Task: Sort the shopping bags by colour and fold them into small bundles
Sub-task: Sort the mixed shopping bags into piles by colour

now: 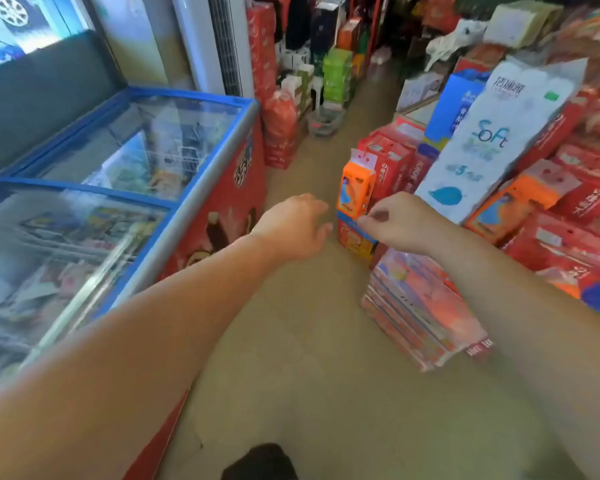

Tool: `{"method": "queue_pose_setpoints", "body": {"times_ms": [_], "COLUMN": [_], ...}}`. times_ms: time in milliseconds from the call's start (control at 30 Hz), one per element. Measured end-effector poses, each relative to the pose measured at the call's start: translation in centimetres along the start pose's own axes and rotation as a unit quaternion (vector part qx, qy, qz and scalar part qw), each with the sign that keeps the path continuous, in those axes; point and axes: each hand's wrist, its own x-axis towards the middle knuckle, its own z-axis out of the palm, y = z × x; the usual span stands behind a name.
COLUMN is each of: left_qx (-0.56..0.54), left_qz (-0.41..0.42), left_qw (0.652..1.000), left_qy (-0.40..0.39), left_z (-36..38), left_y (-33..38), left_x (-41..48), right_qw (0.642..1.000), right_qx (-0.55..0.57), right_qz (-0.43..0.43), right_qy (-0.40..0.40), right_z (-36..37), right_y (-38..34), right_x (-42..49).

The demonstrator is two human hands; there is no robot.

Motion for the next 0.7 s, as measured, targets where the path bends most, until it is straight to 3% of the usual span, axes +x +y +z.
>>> {"method": "queue_pose_setpoints", "body": {"times_ms": [200, 367, 467, 600, 700], "left_qx": [-0.052, -0.084, -0.098, -0.106, -0.108], "left_qz": [-0.121, -0.172, -0.191, -0.202, -0.205], "left_qw": [0.985, 0.973, 0.967, 0.958, 0.954], "left_qy": [-0.113, -0.130, -0.140, -0.175, -0.188], "left_z": [9.3, 13.2, 13.6, 14.0, 14.2], "left_y": [-6.5, -13.0, -16.3, -19.9, -21.8], "left_x": [-2.7, -0.4, 1.7, 5.8, 9.9], "right_qw": [0.993, 0.995, 0.991, 0.976, 0.979], "right_qx": [0.102, 0.070, 0.076, 0.166, 0.138], "right_qz": [0.032, 0.033, 0.050, 0.097, 0.102], "right_qy": [-0.052, -0.065, -0.099, -0.097, -0.109], "right_z": [11.3, 17.8, 19.4, 19.7, 19.6], "right_y": [1.7, 1.5, 1.3, 0.9, 1.4], "right_x": [2.5, 7.2, 10.6, 14.7, 18.1]}}
